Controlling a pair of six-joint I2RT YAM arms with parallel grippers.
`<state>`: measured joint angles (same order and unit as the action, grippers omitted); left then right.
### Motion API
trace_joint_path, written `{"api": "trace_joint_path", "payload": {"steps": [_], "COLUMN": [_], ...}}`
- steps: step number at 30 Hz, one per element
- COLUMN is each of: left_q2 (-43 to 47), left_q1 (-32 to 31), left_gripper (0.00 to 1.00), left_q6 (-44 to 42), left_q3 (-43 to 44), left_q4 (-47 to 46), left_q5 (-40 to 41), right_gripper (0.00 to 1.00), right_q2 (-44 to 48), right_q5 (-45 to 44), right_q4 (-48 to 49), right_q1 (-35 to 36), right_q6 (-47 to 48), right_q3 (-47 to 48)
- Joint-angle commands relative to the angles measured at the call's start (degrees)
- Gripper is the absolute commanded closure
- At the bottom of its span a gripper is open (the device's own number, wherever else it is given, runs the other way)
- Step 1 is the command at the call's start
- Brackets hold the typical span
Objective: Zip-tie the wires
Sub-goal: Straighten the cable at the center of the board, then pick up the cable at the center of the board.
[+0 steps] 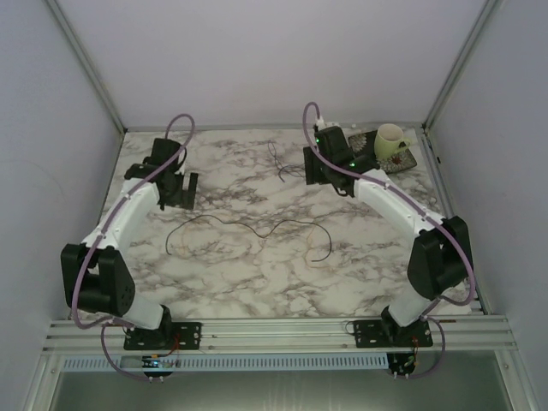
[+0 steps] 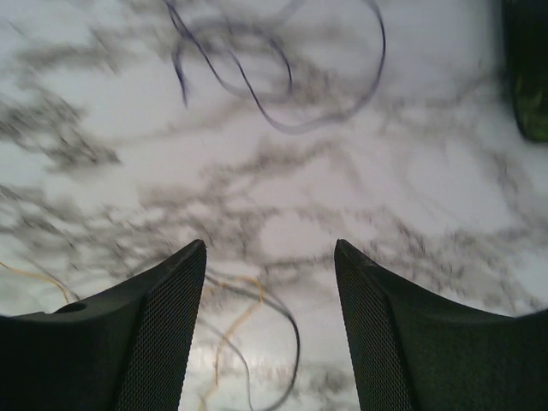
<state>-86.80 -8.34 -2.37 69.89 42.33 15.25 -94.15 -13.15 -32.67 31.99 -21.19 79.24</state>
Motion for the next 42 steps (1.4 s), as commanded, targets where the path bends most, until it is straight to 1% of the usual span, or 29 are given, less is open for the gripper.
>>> {"api": "trace_joint_path", "payload": {"steps": [1,3,7,13,17,20,27,28,29,30,35,36,38,42], "left_q2": [5.09,7.45,11.90,16.31,19.00,20.23,20.11,20.01,19.93,19.78,19.35,19.42,19.69,21.07], "left_q1": [0.34,0.34,0.34,0.34,0.36,0.34,0.40,0.36,0.39,0.35,0.39,0.35,0.34,0.34], "left_gripper": [0.00,0.00,0.00,0.00,0.00,0.00,0.00,0.00,0.00,0.00,0.00,0.00,0.00,0.00], "left_q6": [1.41,2.39,4.58,6.93,8.64,9.52,9.53,9.50,9.48,9.49,9.58,9.58,9.58,9.53], "left_q3": [4.87,5.31,5.43,5.65,3.90,3.03,2.65,2.48,2.39,2.36,2.18,2.16,2.02,1.13], "left_q4": [-1.99,-5.61,-11.38,-13.62,-15.86,-16.90,-16.88,-16.94,-17.01,-17.01,-17.37,-17.51,-18.13,-20.84], "left_q5": [-7.58,-13.31,-19.85,-27.10,-31.33,-33.11,-33.38,-33.43,-33.27,-33.11,-33.44,-33.55,-33.98,-35.90], "right_gripper": [0.37,0.34,0.31,0.28,0.27,0.27,0.29,0.31,0.37,0.41,0.82,0.89,1.00,1.00], "right_q2": [1.07,-1.62,-10.59,-23.82,-31.82,-36.50,-43.64,-44.32,-44.89,-45.30,-44.89,-44.32,-42.43,-35.52], "right_q5": [3.63,6.04,10.28,16.15,18.54,20.93,23.53,23.78,23.94,24.15,24.51,24.53,24.36,22.21], "right_q4": [19.62,23.61,26.14,26.29,25.75,24.53,23.79,23.74,23.72,23.72,23.16,22.98,22.61,22.32], "right_q1": [-1.55,-2.19,-2.88,-3.76,-3.84,-3.78,-3.77,-3.77,-3.77,-3.77,-3.77,-3.77,-3.70,-3.31], "right_q6": [2.26,3.12,6.04,8.17,9.20,9.32,9.26,9.28,9.32,9.40,9.56,9.82,10.38,10.98], "right_q3": [-0.75,0.80,8.21,20.56,26.83,30.80,36.13,36.62,37.14,37.57,38.03,37.86,36.98,33.82]}}
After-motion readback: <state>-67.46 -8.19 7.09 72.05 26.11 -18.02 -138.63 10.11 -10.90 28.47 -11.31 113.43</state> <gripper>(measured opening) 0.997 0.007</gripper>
